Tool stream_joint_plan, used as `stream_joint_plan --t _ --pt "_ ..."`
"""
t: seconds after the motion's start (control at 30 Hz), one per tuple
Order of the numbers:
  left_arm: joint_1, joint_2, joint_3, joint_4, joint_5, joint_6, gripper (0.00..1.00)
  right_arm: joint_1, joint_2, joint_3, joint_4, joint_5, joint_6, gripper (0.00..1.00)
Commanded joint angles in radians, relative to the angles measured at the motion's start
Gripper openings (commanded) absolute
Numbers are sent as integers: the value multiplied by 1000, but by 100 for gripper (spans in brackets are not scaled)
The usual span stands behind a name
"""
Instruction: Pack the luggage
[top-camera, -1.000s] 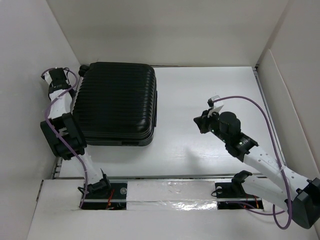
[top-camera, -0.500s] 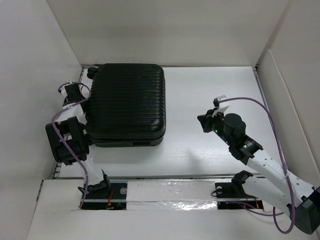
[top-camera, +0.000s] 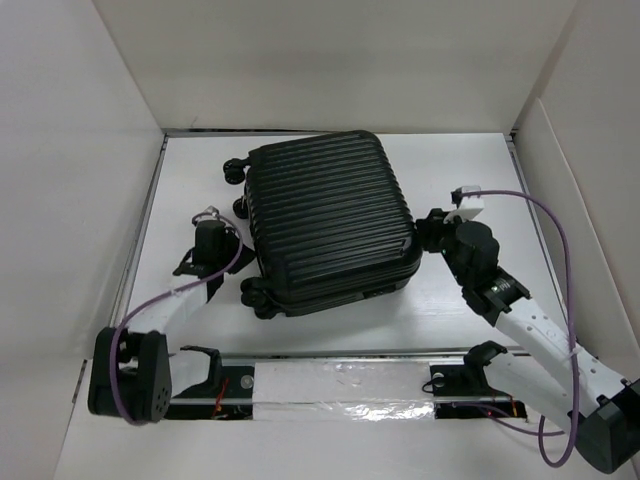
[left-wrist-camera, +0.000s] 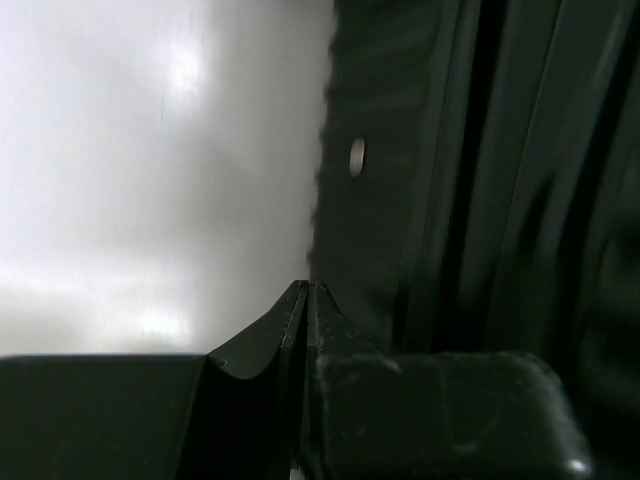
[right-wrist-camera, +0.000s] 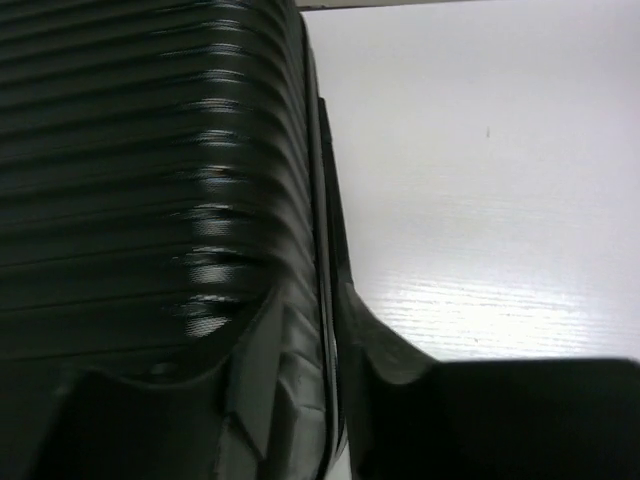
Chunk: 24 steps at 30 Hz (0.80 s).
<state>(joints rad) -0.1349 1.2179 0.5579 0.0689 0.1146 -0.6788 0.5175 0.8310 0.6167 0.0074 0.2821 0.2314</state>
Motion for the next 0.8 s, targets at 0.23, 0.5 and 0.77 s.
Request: stream_joint_plan --t 0.23,0.5,0.77 --pt "-164 -415 -89 55 -268 -108 0 -123 -87 -23 -33 -87 68 85" --pt "-103 -256 74 262 -300 -163 58 -136 -268 -18 -167 -152 114 53" --pt "-92 -211 -28 350 -312 -159 56 -136 -151 -69 -92 -282 95 15"
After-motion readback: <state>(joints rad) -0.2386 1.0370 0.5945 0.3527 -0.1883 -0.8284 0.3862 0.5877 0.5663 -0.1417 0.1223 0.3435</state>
